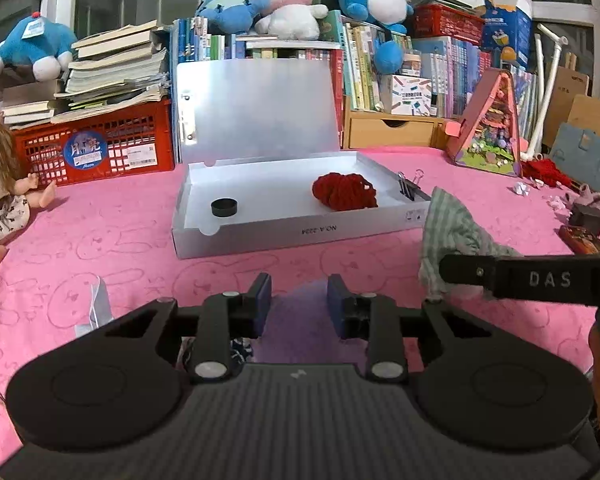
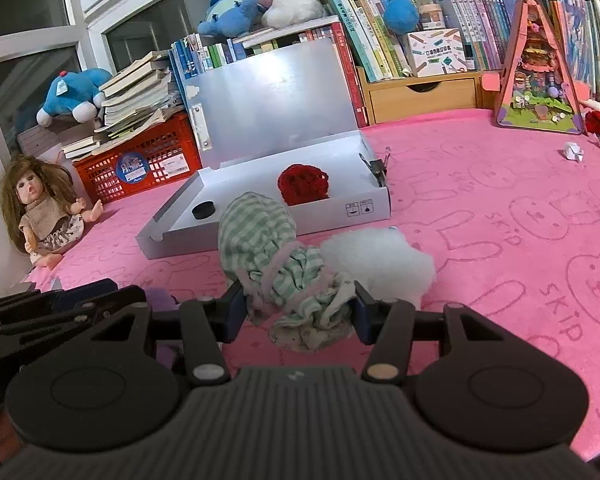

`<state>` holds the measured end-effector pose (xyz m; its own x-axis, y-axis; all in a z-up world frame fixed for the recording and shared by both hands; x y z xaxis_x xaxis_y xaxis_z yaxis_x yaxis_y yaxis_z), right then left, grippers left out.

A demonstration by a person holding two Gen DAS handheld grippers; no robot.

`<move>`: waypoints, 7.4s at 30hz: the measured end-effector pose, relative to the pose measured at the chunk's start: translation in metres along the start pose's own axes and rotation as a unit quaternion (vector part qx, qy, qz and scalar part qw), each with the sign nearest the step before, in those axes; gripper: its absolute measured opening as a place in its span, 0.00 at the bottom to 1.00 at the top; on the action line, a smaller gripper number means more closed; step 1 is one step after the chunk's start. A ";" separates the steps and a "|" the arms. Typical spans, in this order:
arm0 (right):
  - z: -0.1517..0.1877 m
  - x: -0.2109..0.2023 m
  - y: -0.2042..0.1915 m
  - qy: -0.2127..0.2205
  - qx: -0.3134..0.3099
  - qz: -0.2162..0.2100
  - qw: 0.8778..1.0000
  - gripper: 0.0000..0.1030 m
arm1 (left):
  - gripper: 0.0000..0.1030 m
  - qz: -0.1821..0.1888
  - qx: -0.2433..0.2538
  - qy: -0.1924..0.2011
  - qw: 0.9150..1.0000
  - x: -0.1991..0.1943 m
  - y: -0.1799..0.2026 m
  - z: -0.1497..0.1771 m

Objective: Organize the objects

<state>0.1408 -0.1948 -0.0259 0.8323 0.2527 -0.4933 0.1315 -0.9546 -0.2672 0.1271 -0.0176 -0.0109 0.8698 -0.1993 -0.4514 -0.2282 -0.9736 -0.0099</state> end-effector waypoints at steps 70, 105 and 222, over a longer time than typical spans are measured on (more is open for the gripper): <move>-0.155 0.078 0.050 -0.022 0.021 -0.021 0.999 0.55 | 0.41 -0.020 -0.055 0.022 0.998 0.104 -0.067 -0.146; -0.135 0.213 0.031 -0.089 0.027 -0.032 0.995 0.83 | 0.59 -0.052 -0.093 -0.073 0.992 0.240 -0.105 -0.115; -0.001 0.049 0.050 -0.005 -0.016 0.055 0.998 1.00 | 0.53 -0.035 -0.005 -0.010 0.999 -0.012 -0.046 0.048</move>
<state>0.1886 -0.2302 -0.0631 0.8369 0.1475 -0.5271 0.0573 -0.9813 -0.1838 0.1068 0.0346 -0.0476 0.8745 -0.1276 -0.4679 -0.1623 -0.9861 -0.0344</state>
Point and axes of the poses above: each gripper's, at about its wrist camera, not at the fingertips, and x roughly the way its jaws point, y to its right, z to its underside, the point moved 10 cm from there along x, roughly the way its jaws point
